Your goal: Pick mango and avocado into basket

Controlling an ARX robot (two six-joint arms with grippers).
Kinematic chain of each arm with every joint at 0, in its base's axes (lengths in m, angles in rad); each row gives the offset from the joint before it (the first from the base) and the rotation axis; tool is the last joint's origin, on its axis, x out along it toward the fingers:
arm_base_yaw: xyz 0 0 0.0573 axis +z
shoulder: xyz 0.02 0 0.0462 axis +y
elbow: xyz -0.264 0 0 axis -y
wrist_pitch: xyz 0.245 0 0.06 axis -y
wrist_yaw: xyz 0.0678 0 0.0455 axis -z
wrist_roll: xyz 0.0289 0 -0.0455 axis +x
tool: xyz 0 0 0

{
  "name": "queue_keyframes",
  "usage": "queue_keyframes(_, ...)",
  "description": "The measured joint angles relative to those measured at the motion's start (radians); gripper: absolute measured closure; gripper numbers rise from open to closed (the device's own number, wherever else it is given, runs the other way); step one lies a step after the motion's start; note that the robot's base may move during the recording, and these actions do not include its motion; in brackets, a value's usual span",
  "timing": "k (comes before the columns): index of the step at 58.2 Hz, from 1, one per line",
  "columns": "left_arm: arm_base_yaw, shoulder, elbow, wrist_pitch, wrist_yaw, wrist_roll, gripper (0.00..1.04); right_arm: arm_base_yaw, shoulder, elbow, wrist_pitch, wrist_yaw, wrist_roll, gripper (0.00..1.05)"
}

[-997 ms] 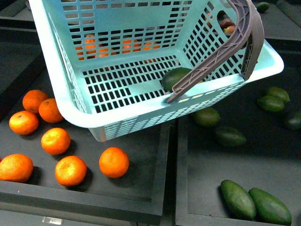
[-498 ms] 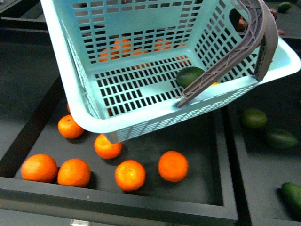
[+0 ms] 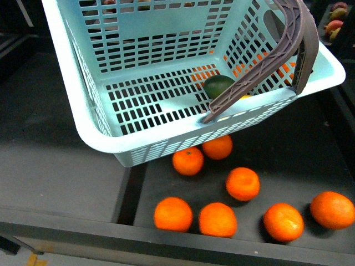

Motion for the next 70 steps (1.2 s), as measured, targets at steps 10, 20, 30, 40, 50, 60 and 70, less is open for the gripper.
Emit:
queue_keyframes(10,-0.002,0.0,0.0,0.0,-0.001,-0.004,1.0,0.0,0.0,0.0,0.0,0.0,0.0,0.08)
queue_keyframes(20,0.0,0.0,0.0,0.0,-0.007,-0.001,1.0,0.0,0.0,0.0,0.0,-0.002,-0.001,0.08)
queue_keyframes(30,0.024,0.0,0.0,0.0,-0.017,0.001,1.0,-0.002,0.0,0.0,0.0,-0.008,-0.001,0.08)
queue_keyframes(40,0.006,0.011,0.039,-0.122,-0.385,-0.142,1.0,-0.002,0.0,0.0,0.0,-0.007,-0.002,0.08)
queue_keyframes(50,0.029,0.014,0.012,-0.111,-0.718,-0.37,1.0,-0.002,0.0,0.0,0.0,0.0,-0.002,0.08)
queue_keyframes(60,0.106,0.016,-0.063,-0.035,-0.67,-0.413,1.0,-0.002,0.0,0.0,0.0,0.0,-0.002,0.08)
queue_keyframes(70,0.163,0.076,-0.099,0.099,-0.544,-0.488,1.0,-0.002,0.0,0.0,0.0,-0.003,-0.002,0.08)
